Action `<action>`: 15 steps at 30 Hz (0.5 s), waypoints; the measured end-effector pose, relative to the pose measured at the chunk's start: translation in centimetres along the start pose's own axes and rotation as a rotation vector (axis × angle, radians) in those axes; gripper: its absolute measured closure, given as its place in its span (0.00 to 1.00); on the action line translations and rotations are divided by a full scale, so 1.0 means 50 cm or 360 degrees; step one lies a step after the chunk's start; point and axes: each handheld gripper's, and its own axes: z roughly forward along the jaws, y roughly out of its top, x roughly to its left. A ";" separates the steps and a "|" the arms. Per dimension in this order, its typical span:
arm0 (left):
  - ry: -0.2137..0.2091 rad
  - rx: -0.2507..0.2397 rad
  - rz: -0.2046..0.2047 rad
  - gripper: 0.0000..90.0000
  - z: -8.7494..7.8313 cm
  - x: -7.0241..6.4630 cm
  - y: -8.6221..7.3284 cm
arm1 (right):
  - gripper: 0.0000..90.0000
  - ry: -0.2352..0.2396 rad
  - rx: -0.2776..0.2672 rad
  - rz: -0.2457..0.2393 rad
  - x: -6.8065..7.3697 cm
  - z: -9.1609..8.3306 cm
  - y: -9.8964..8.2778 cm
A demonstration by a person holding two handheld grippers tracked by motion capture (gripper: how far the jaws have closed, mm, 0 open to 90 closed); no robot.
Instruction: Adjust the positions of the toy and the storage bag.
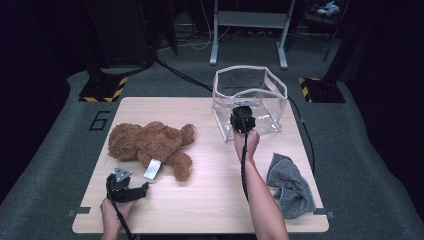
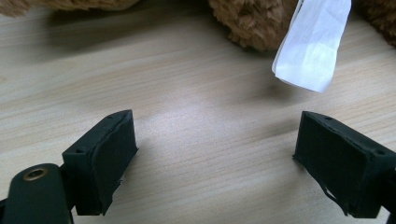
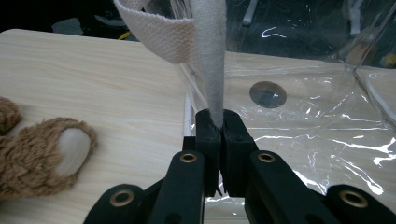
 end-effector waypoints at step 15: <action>-0.0003 -0.0001 0.0025 0.13 0.000 0.001 0.000 | 0.97 0.0056 0.0020 -0.0005 0.054 -0.029 -0.023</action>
